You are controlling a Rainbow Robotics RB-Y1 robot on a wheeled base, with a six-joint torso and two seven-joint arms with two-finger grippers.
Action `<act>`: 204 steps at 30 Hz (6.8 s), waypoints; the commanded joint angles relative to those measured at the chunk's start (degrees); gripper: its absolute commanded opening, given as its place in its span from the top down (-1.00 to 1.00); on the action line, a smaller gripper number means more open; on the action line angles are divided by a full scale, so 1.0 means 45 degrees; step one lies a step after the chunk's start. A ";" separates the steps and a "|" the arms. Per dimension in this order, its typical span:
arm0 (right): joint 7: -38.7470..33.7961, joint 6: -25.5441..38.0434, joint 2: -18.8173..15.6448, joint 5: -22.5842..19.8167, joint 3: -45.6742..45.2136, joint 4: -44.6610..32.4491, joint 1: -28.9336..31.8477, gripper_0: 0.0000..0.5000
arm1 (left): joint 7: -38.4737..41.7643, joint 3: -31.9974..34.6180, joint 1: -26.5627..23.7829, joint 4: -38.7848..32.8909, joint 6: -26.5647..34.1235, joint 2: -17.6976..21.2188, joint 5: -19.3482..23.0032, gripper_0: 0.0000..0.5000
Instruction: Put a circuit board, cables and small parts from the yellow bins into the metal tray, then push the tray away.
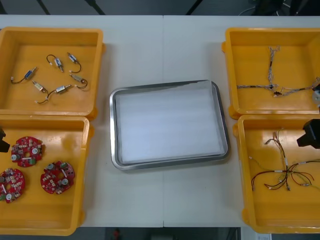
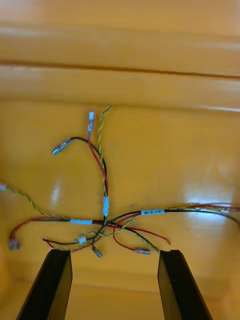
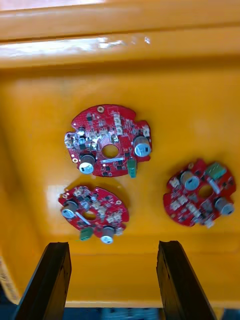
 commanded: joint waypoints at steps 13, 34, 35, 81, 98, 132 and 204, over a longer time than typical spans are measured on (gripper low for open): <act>0.9014 -0.0438 -0.1520 -0.0659 0.0081 -0.0071 0.0714 -1.00 | -0.3473 0.0594 0.1459 0.1143 -0.1833 0.0513 0.0210 -1.00; 1.7521 -0.4462 -0.2457 -0.0952 0.0121 0.0085 0.2980 -1.00 | -0.9762 0.2664 0.4388 0.1729 -0.4470 0.0377 0.1089 -1.00; 1.7521 -0.4638 -0.2457 -0.0971 0.0121 0.0241 0.3077 -1.00 | -1.0035 0.2664 0.4427 0.1748 -0.4567 0.0318 0.1030 -1.00; 1.7521 -0.8056 -0.1637 0.0201 0.2894 0.2526 0.2862 -1.00 | -1.5601 0.0144 0.5775 0.2979 -0.8396 -0.0327 0.0171 -1.00; 1.7521 -0.8075 -0.1305 0.0044 0.2894 0.2526 0.2648 -1.00 | -1.5973 -0.1262 0.5423 0.3858 -0.9646 -0.0346 -0.0415 -1.00; 1.7521 -0.6981 -0.1305 -0.0620 0.2152 0.2116 0.2120 1.00 | -1.5758 -0.1477 0.5111 0.3506 -1.0134 -0.0737 -0.0473 -1.00; 0.0479 0.2815 -0.0387 -0.2475 -0.3766 -0.4798 0.0441 1.00 | -1.4898 0.1062 0.5287 0.2842 -0.7653 0.1470 0.2886 1.00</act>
